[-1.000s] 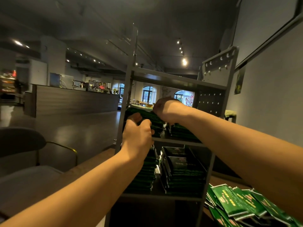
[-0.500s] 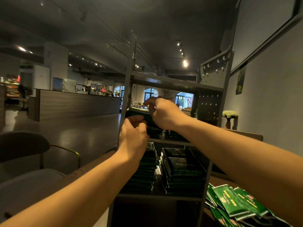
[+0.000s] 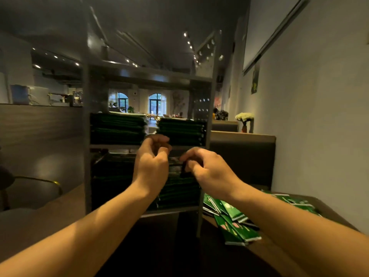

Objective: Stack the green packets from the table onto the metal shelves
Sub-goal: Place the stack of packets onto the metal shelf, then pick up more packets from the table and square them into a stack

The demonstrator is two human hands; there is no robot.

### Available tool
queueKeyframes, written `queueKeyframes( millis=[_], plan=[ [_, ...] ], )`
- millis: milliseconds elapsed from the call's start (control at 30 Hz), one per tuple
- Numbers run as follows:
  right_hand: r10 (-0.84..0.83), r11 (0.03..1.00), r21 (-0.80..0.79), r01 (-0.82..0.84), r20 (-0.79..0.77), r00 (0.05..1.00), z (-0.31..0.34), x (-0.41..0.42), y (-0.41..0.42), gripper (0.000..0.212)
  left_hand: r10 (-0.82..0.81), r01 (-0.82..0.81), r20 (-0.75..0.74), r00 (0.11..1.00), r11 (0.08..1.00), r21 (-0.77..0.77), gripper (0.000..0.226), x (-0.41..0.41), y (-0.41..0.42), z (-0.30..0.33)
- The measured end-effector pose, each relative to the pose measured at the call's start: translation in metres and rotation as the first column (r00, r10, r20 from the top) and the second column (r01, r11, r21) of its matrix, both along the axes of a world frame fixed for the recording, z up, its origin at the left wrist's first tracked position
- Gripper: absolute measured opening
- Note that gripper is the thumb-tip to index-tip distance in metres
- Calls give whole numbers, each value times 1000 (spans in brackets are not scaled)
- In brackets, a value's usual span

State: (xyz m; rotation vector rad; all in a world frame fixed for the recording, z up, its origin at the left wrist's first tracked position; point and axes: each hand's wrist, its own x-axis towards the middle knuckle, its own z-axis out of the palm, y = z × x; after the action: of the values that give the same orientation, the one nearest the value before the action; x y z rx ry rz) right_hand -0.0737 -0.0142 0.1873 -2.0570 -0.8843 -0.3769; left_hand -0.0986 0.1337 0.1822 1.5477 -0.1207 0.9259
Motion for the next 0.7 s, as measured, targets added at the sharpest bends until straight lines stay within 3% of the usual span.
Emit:
queueKeyframes(
  millis=[233, 367, 500, 700],
  plan=[
    [-140, 987, 62, 151, -150, 979, -68, 7, -99, 18, -220, 210, 33, 975, 961, 180, 18, 20, -99, -65],
    [-228, 966, 61, 249, -241, 943, -109, 8, -154, 20, -294, 295, -34, 955, 939, 176, 24, 37, -159, -109],
    [-308, 933, 65, 353, -360, 881, -148, 22, -198, 22, -288, 295, -64, 956, 938, 181, 16, 59, -207, -154],
    [-471, 818, 71, 571, -486, 736, -192, 62, -236, 25, -294, 327, -175, 940, 920, 215, 33, 89, -236, -205]
  ],
)
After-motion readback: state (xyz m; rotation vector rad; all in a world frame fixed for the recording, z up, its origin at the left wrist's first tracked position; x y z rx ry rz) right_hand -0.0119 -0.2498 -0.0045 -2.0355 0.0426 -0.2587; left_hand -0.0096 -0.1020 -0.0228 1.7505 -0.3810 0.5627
